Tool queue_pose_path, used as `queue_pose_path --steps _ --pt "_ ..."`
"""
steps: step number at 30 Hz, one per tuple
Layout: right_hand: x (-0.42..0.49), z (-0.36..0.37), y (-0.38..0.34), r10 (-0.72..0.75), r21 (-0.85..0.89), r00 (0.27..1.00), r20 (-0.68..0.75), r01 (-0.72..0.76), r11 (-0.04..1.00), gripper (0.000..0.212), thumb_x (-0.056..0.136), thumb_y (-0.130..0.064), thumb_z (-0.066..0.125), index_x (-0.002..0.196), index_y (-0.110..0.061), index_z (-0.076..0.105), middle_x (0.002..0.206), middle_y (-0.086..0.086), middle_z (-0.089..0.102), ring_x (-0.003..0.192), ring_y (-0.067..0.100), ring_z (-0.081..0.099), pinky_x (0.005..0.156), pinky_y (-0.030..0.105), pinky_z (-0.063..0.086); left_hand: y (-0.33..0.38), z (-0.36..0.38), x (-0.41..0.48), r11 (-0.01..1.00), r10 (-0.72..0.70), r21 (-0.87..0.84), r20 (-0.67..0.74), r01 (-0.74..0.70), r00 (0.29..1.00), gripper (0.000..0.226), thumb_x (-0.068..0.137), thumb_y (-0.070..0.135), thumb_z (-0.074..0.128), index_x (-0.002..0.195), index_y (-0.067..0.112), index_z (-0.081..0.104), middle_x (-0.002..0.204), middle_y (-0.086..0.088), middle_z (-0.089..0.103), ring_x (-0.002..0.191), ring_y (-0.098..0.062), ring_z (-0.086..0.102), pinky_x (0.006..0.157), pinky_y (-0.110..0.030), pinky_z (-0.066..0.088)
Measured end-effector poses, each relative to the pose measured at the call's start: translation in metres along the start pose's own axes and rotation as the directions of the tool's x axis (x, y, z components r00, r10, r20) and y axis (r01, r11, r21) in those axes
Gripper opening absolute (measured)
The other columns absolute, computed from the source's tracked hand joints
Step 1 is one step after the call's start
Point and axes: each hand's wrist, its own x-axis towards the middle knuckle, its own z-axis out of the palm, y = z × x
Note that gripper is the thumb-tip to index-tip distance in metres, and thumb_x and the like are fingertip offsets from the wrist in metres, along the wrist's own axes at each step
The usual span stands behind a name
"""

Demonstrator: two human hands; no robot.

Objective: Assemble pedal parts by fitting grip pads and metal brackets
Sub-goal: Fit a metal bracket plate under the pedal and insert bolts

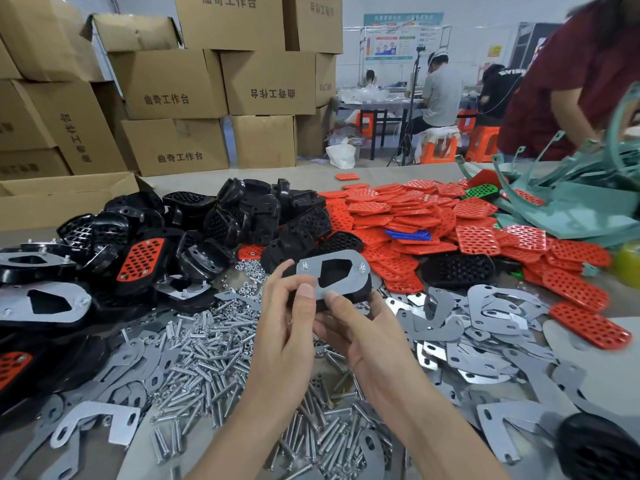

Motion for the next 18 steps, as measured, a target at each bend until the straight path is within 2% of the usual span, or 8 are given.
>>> queue_pose_path --steps 2,4,7,11,13,18 --pt "0.0013 -0.0006 0.0012 -0.001 0.019 1.000 -0.011 0.001 1.000 0.043 0.093 -0.010 0.073 0.132 -0.005 0.056 0.112 0.018 0.077 0.088 0.025 0.075 0.079 0.029 0.062 0.0004 -0.0002 0.0000 0.999 -0.027 -0.029 0.002 0.027 1.000 0.030 0.096 0.058 0.041 0.112 0.040 0.058 0.141 0.035 0.044 0.132 0.011 0.044 0.110 -0.038 0.042" --pt "0.0013 -0.0011 0.0022 0.001 0.028 1.000 -0.011 0.000 1.000 0.044 0.093 -0.010 0.073 0.133 -0.004 0.055 0.114 0.018 0.077 0.089 0.026 0.075 0.080 0.029 0.062 0.0020 0.0004 0.0007 1.000 -0.002 0.011 -0.004 0.002 1.000 0.028 0.097 0.057 0.041 0.105 0.038 0.059 0.134 0.040 0.046 0.137 0.006 0.041 0.111 -0.035 0.038" --pt "0.0001 -0.0032 0.0014 -0.012 0.036 1.000 0.011 0.011 0.999 0.053 0.088 -0.017 0.076 0.134 -0.004 0.054 0.119 0.020 0.075 0.095 0.029 0.075 0.082 0.030 0.062 0.0040 0.0001 0.0039 0.999 0.030 0.021 -0.027 -0.030 0.999 0.029 0.098 0.055 0.040 0.096 0.038 0.064 0.131 0.045 0.045 0.138 0.008 0.039 0.102 -0.021 0.035" --pt "-0.0015 -0.0043 0.0009 -0.032 0.010 0.998 0.054 0.032 0.999 0.054 0.084 -0.020 0.076 0.133 -0.008 0.055 0.118 0.016 0.076 0.099 0.030 0.077 0.082 0.029 0.062 0.0076 -0.0024 0.0051 0.998 0.053 0.026 -0.047 -0.052 0.997 0.032 0.100 0.050 0.040 0.091 0.036 0.068 0.137 0.031 0.049 0.127 0.014 0.047 0.089 -0.003 0.038" --pt "-0.0012 -0.0053 0.0015 -0.036 0.005 0.998 0.060 0.035 0.999 0.052 0.085 -0.019 0.075 0.132 -0.008 0.056 0.117 0.014 0.077 0.100 0.030 0.077 0.082 0.029 0.062 0.0090 -0.0031 0.0052 0.998 0.063 0.028 -0.041 -0.062 0.997 0.032 0.101 0.047 0.041 0.090 0.035 0.069 0.138 0.028 0.050 0.125 0.013 0.049 0.087 0.002 0.036" --pt "-0.0006 -0.0064 0.0025 -0.035 -0.016 0.995 0.089 0.036 0.999 0.050 0.088 -0.021 0.073 0.133 -0.009 0.053 0.122 0.011 0.076 0.104 0.028 0.076 0.085 0.030 0.061 0.0096 -0.0049 0.0036 0.996 0.074 0.056 0.030 -0.075 0.997 0.035 0.100 0.051 0.041 0.094 0.037 0.072 0.145 0.028 0.041 0.129 0.006 0.050 0.088 -0.003 0.042"
